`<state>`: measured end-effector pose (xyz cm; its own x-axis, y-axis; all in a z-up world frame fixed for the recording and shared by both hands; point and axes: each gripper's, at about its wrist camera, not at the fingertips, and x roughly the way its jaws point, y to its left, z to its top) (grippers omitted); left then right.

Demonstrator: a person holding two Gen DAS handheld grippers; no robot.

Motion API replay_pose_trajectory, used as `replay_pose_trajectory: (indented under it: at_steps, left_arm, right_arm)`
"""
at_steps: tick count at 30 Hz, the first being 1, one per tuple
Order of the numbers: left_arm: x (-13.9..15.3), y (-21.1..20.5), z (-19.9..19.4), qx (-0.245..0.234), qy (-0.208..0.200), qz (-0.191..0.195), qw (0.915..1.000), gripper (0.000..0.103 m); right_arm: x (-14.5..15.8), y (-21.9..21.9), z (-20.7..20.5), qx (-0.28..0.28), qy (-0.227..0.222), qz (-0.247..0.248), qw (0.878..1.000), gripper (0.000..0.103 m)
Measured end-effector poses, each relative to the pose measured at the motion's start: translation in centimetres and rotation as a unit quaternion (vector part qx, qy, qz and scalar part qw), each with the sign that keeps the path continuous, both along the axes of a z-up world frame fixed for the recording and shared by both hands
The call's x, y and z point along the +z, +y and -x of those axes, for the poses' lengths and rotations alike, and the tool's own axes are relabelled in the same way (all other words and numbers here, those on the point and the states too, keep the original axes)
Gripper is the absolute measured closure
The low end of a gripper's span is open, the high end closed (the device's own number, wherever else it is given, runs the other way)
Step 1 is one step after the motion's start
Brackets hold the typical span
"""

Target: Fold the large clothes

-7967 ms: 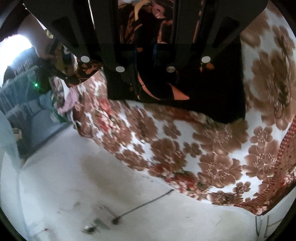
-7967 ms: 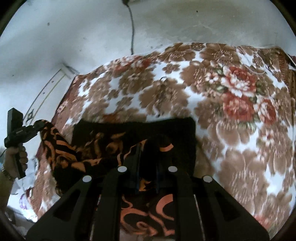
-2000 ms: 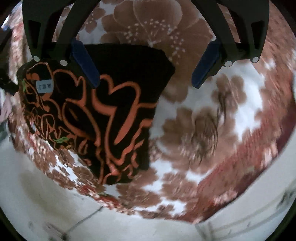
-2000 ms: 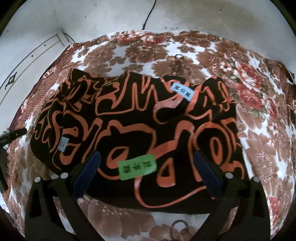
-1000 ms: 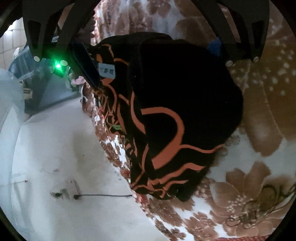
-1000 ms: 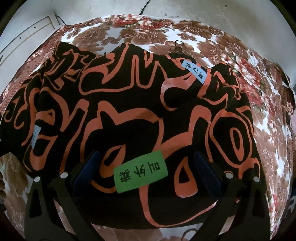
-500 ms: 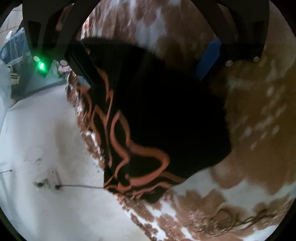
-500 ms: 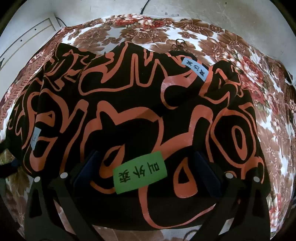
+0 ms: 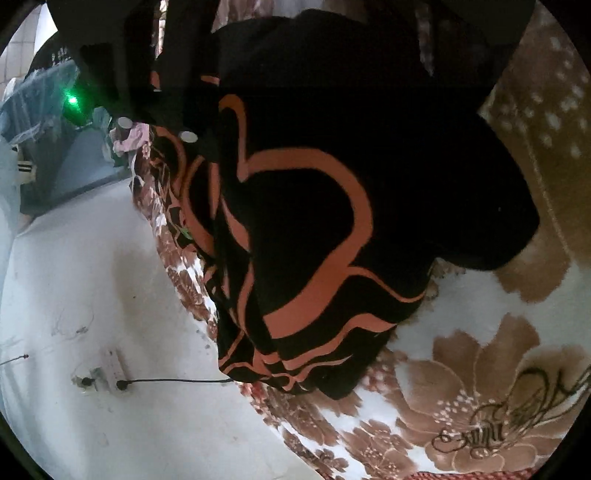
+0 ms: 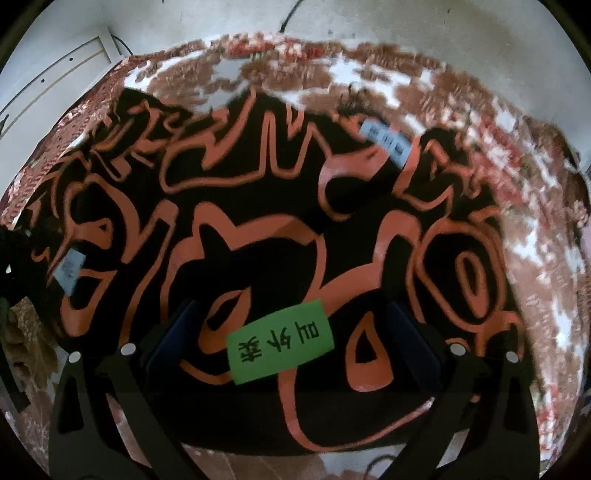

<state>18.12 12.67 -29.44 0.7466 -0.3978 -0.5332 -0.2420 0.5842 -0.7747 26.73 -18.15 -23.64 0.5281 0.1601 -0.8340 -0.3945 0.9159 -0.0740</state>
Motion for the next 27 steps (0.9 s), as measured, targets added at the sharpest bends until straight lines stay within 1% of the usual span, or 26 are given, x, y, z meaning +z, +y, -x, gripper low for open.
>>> replay_pose_trajectory:
  at_steps: [1, 5, 7, 8, 9, 11, 13, 15, 18, 20, 21, 23, 24, 26, 27]
  left_arm:
    - [0.3, -0.1, 0.1, -0.002, 0.000, -0.008, 1.0000, 0.057]
    - [2.4, -0.6, 0.0, -0.004, -0.002, -0.034, 0.9994, 0.062]
    - [3.5, -0.9, -0.5, -0.005, -0.005, -0.050, 0.9987, 0.064]
    - [4.6, -1.3, -0.7, -0.008, -0.009, -0.067, 0.9977, 0.064]
    - [5.0, -1.7, -0.3, -0.011, -0.012, -0.079, 0.9968, 0.065]
    - [6.4, -2.5, -0.5, -0.018, -0.018, -0.096, 0.9951, 0.065]
    - [8.0, -3.5, -1.1, -0.028, -0.020, -0.111, 0.9933, 0.066]
    - [9.5, -4.7, -1.9, -0.041, -0.025, -0.131, 0.9903, 0.067]
    - [11.5, -7.1, -3.3, -0.061, -0.035, -0.167, 0.9835, 0.068]
    - [12.8, -8.8, -3.7, -0.074, -0.046, -0.189, 0.9781, 0.069]
    - [13.5, -9.6, -3.8, -0.079, -0.051, -0.202, 0.9749, 0.069]
    - [14.6, -11.1, -4.0, -0.088, -0.060, -0.222, 0.9692, 0.070]
    - [15.2, -12.0, -4.1, -0.093, -0.066, -0.231, 0.9662, 0.071]
    - [16.3, -13.9, -4.3, -0.107, -0.076, -0.251, 0.9590, 0.072]
    - [16.8, -15.0, -4.4, -0.115, -0.081, -0.267, 0.9535, 0.074]
  right_arm:
    - [1.2, 0.1, 0.8, 0.005, -0.020, -0.003, 1.000, 0.005]
    - [4.1, 0.4, 3.2, 0.014, -0.061, -0.009, 0.998, 0.005]
    - [4.5, 1.1, 3.9, 0.021, -0.072, 0.001, 0.997, 0.005]
    - [4.2, 1.7, 4.1, 0.027, -0.076, 0.011, 0.997, 0.005]
    - [3.3, 2.4, 4.0, 0.031, -0.075, 0.027, 0.996, 0.005]
    - [1.4, 3.0, 3.7, 0.034, -0.061, 0.046, 0.997, 0.005]
    - [-0.1, 2.7, 3.4, 0.033, -0.042, 0.042, 0.998, 0.005]
    - [-0.7, 1.9, 3.1, 0.027, -0.030, 0.020, 0.999, 0.005]
    - [-0.4, 1.4, 3.1, 0.038, -0.031, 0.019, 0.999, 0.005]
    - [0.5, 0.7, 3.3, 0.036, -0.036, 0.014, 0.999, 0.005]
    - [1.4, -0.3, 3.7, 0.032, -0.054, 0.009, 0.998, 0.005]
    - [2.3, -1.7, 4.3, 0.028, -0.081, 0.020, 0.996, 0.005]
    - [2.3, -2.0, 4.4, 0.030, -0.084, 0.021, 0.996, 0.005]
    - [1.0, -2.2, 4.6, 0.039, -0.080, 0.026, 0.996, 0.005]
    - [0.2, -2.0, 4.6, 0.045, -0.077, 0.028, 0.996, 0.005]
